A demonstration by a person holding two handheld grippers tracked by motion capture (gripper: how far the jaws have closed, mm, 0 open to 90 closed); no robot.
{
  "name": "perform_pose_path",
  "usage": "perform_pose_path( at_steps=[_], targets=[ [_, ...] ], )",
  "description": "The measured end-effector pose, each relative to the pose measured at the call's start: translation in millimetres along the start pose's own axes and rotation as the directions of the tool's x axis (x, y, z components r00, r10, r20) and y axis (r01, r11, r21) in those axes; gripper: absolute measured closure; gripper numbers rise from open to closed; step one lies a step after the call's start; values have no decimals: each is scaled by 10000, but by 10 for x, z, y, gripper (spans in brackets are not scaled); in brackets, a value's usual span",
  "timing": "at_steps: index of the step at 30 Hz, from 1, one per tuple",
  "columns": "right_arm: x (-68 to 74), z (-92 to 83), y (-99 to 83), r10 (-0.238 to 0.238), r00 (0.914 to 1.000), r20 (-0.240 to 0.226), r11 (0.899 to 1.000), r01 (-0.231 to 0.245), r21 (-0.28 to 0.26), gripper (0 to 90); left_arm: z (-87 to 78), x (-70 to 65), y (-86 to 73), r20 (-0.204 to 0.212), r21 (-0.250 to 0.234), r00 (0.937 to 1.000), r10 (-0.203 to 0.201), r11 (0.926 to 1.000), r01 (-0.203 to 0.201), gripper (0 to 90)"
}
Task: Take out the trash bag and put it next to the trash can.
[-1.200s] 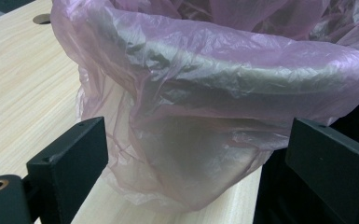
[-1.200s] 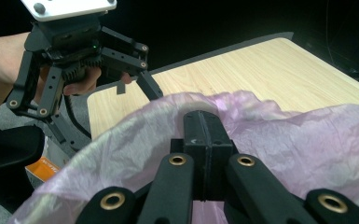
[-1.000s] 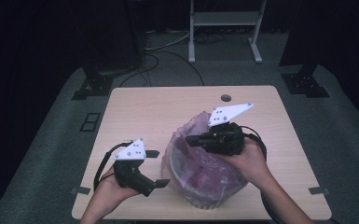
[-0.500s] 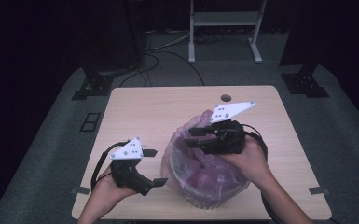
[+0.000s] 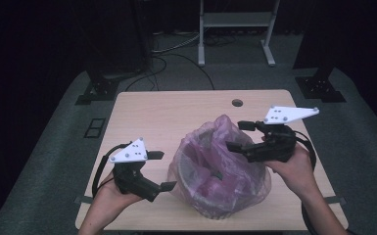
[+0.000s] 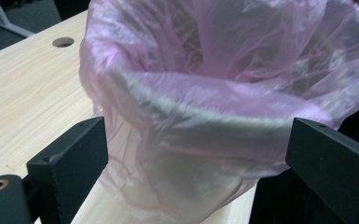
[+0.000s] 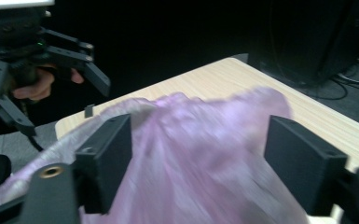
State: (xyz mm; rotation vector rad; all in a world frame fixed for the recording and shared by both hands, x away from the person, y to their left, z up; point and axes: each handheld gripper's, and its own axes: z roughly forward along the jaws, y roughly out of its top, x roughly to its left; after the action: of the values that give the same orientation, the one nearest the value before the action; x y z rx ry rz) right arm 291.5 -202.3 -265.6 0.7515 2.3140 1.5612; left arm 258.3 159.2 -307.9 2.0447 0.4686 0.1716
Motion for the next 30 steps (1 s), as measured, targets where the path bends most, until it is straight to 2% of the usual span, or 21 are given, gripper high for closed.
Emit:
perform_pose_path(
  at_steps=[4,12,21,30],
  targets=[
    [-97,-128,-133,283,9993,246,9996,-282,-57,138,23,-26,99,4,-68,10000,0,10000,0,41],
    [-247,-251,-371,704,9948,734,9975,-705,-5,125,162,-37,341,200,-241,9996,189,9995,-184,42],
    [-421,-435,-595,1307,9850,1123,9910,-1266,-425,110,412,-49,676,586,-253,9958,701,9973,-687,47],
    [-525,-503,-794,1588,9772,1411,9872,-1551,-372,110,678,-27,906,774,-207,9946,685,9975,-670,54]
  ],
)
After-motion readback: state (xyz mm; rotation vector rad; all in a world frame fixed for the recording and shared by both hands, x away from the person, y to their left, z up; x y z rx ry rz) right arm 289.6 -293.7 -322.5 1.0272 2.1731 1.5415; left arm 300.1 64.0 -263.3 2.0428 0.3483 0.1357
